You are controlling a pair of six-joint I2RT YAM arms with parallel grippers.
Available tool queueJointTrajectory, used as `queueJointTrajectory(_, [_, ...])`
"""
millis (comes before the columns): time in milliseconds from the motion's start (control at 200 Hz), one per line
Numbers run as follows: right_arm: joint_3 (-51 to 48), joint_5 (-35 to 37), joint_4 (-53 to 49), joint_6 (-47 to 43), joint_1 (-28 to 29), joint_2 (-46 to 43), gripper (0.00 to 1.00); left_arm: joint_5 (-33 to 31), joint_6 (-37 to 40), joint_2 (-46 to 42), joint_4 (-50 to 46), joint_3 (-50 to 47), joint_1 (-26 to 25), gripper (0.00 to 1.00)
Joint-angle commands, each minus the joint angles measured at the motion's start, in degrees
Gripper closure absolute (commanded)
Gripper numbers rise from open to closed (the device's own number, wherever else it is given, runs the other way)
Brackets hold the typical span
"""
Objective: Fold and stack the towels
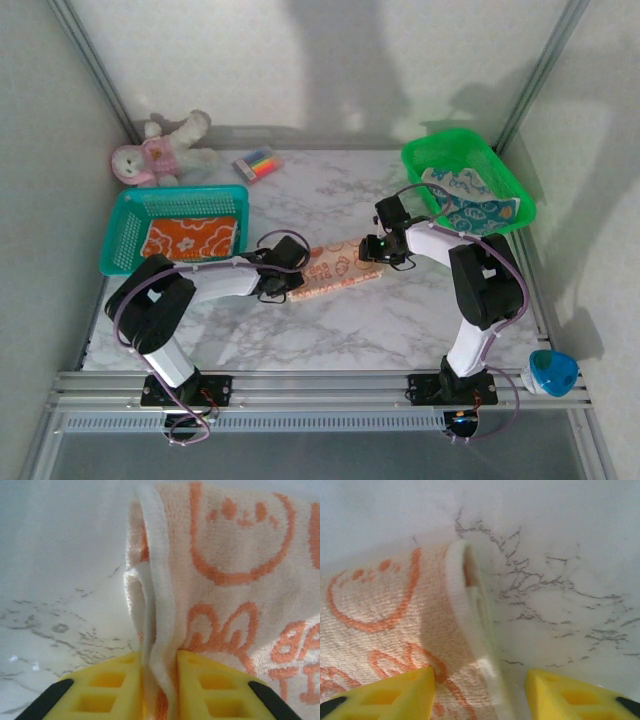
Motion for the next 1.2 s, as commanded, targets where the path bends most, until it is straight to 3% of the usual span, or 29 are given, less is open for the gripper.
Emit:
queueJointTrajectory(0, [-2.1, -1.1, -1.6, 1.1, 0.2, -0.2, 0.49, -0.8, -0.2, 5.2, -0.9, 1.7, -1.2, 0.93])
queueJointTrajectory(45, [-2.2, -0.7, -1.7, 1.2, 0.1, -0.7, 0.48, -1.9, 0.4, 5.3, -2.2, 3.1, -1.4, 1.00])
queueJointTrajectory(155, [-2.6, 0.5, -1.8, 2.1, 0.1, -2.8, 0.45, -5.2, 2.2, 5.3, -6.7, 7.0, -2.0, 1.00])
queueJointTrajectory(225, [-3.0, 2.5, -2.0, 2.8, 0.1, -4.9, 0.35, -7.1, 3.5, 4.9, -9.8, 9.3, -2.2, 1.00])
queueJointTrajectory(461, [-3.9, 6.6, -3.4, 4.0, -0.1, -13.3, 0.22, -15.3, 9.2, 2.5, -22.0, 17.1, -2.7, 1.00])
queueJointTrajectory(596, [-4.3, 9.9, -4.5, 5.2, -0.2, -18.0, 0.02, -21.0, 13.9, -0.1, -29.8, 21.8, -2.7, 1.00])
queueJointTrajectory(791, [-4.8, 11.9, -5.2, 6.1, -0.2, -22.9, 0.01, -30.7, 22.0, -4.8, -40.1, 28.2, -2.8, 1.00])
queueJointTrajectory(986, [-5.1, 12.4, -5.6, 6.9, -0.2, -25.6, 0.01, -34.4, 31.7, -13.4, -43.6, 33.7, -2.7, 1.00])
queueJointTrajectory(1197, [-4.4, 11.9, -5.7, 6.4, -0.2, -25.6, 0.01, -37.2, 36.4, -14.4, -53.4, 45.7, -2.0, 1.00])
